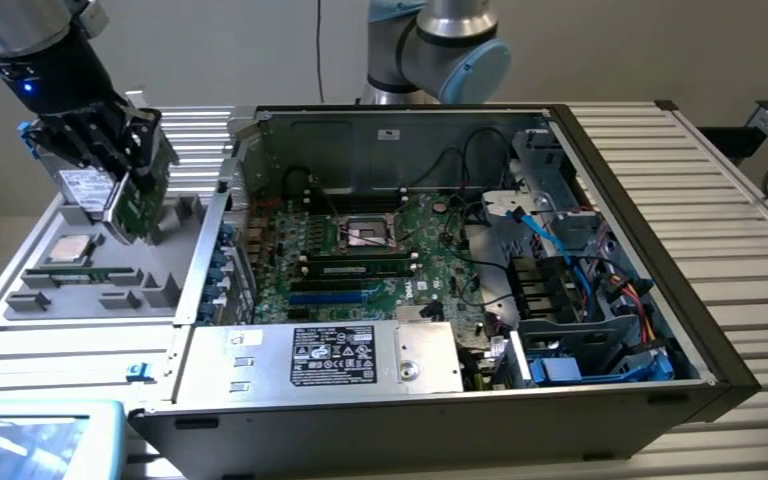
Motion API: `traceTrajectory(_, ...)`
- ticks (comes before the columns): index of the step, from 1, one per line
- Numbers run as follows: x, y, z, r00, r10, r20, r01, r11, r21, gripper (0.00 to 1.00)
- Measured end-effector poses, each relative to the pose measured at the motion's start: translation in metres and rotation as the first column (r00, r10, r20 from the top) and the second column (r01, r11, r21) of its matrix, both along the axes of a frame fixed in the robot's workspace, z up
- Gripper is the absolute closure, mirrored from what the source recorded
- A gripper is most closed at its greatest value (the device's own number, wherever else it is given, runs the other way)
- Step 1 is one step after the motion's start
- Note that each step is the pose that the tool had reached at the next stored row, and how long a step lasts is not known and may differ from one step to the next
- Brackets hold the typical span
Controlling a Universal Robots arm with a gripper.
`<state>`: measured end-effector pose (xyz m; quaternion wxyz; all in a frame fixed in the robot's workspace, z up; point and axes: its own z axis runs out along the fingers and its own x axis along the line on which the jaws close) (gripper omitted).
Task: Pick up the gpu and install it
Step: 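Pick up the gpu and move the gpu toward the slot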
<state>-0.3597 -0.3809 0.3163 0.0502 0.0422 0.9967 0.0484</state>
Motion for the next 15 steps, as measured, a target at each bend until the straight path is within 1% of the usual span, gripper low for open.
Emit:
traceTrajectory(7, 0.001, -0.0007, 0.0319, 1.0, -0.002, -0.0006, 0.002, 1.0, 0.0001, 0.71)
traceTrajectory(12, 0.004, -0.0014, 0.0549, 1.0, -0.005, -0.0028, 0.005, 1.0, 0.0, 0.71)
traceTrajectory(15, 0.007, -0.0018, 0.0684, 1.0, -0.006, -0.0051, 0.006, 1.0, 0.0, 0.71)
